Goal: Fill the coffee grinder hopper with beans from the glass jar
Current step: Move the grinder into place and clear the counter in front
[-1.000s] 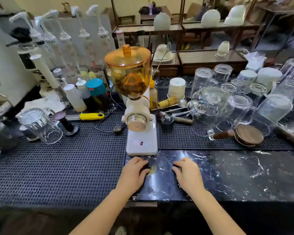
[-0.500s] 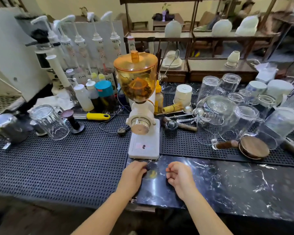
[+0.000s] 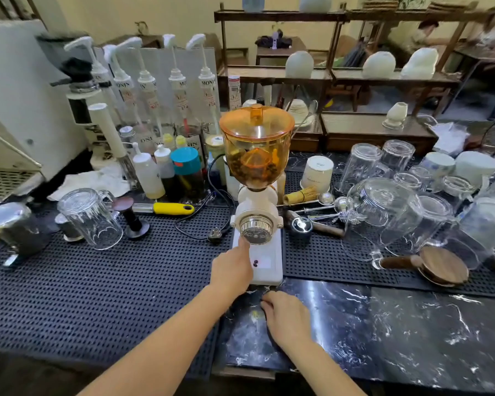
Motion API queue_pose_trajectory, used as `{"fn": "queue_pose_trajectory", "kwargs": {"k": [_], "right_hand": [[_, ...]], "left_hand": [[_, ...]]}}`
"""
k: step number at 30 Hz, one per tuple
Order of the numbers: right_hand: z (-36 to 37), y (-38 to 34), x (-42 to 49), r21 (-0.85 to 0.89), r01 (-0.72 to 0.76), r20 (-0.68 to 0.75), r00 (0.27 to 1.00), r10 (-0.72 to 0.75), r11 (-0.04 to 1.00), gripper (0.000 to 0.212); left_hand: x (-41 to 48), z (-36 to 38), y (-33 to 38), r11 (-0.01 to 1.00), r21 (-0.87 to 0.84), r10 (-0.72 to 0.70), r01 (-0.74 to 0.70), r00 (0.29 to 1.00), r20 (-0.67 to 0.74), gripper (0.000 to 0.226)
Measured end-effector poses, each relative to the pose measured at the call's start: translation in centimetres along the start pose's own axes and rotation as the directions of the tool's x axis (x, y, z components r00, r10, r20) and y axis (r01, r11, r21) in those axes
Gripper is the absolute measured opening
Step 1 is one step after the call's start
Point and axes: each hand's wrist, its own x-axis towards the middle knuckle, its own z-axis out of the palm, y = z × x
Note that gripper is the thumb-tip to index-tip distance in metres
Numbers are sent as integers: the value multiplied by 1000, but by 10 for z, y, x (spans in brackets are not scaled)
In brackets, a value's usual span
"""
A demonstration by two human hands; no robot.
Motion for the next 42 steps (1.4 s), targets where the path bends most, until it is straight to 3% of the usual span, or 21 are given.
{"fn": "queue_pose_trajectory", "kwargs": {"k": [2, 5, 7, 10, 18, 20, 21, 22, 23, 25, 28, 29, 30, 31, 32, 33, 34, 36, 38, 40, 42], "right_hand": [[1, 1, -4, 42, 9, -38, 999, -7, 999, 18], [1, 3, -8, 98, 47, -78, 996, -40, 994, 16], [0, 4, -12, 139, 47, -108, 994, -32, 989, 14], [-1, 8, -17, 206, 14, -164, 986, 20, 979, 11], [-8, 9, -27, 358, -96, -186, 967, 172, 929, 7], [-13, 8, -26, 479, -166, -166, 947, 275, 862, 11], [-15, 9, -26, 553, -196, -154, 931, 330, 810, 15], [-18, 8, -26, 625, -219, -135, 915, 381, 749, 16], [-21, 8, -25, 695, -230, -113, 901, 419, 681, 16], [-24, 9, -23, 814, -244, -42, 880, 473, 527, 19], [-24, 8, -21, 945, -237, 89, 847, 524, 224, 28], [-25, 9, -21, 964, -221, 112, 841, 529, 148, 29], [-25, 10, -22, 972, -209, 122, 837, 534, 106, 29], [-25, 10, -22, 977, -201, 131, 834, 536, 75, 30], [-25, 11, -22, 975, -201, 122, 833, 539, 90, 29], [-26, 12, -22, 970, -201, 96, 838, 537, 140, 28], [-27, 13, -22, 948, -205, 45, 846, 532, 244, 28], [-30, 18, -23, 794, -223, -96, 872, 480, 565, 32], [-31, 25, -26, 534, -278, -144, 901, 410, 798, 40], [-31, 31, -31, 342, -304, -157, 915, 373, 889, 42], [-31, 37, -35, 276, -310, -193, 909, 368, 910, 44]], "left_hand": [[11, 0, 7, 971, 225, 74, -80, 997, 34, 23], [21, 10, 8, 924, 338, 158, -178, 984, 86, 38], [22, 17, 8, 867, 413, 232, -279, 959, 161, 29], [20, 18, 10, 843, 419, 266, -337, 939, 220, 18], [33, 14, 6, 771, 454, 334, -447, 891, 308, 23], [37, 6, 0, 919, 212, 267, -332, 920, 286, 21], [37, 4, -5, 975, -9, 215, -220, 939, 270, 26], [36, 1, -10, 967, -233, 160, -101, 955, 251, 32], [32, -2, -14, 901, -434, 87, 28, 966, 245, 36], [22, -7, -21, 609, -736, -59, 297, 941, 332, 36], [17, -16, -25, 83, -799, -44, 595, 804, 594, 29], [19, -19, -24, 29, -776, -34, 631, 776, 630, 27], [22, -22, -23, 84, -775, -51, 626, 780, 624, 27], [25, -23, -20, 269, -779, -80, 567, 819, 568, 28], [27, -24, -18, 548, -718, -73, 429, 880, 470, 29], [28, -25, -16, 804, -552, -4, 220, 931, 364, 28], [28, -24, -14, 949, -315, 106, -5, 946, 306, 26], [28, -17, -14, 943, 46, 303, -329, 908, 289, 28], [30, -9, -17, 846, 195, 426, -497, 849, 313, 28], [34, -5, -19, 745, 286, 505, -602, 790, 348, 21], [36, -4, -17, 686, 309, 534, -659, 744, 401, 12]]}}
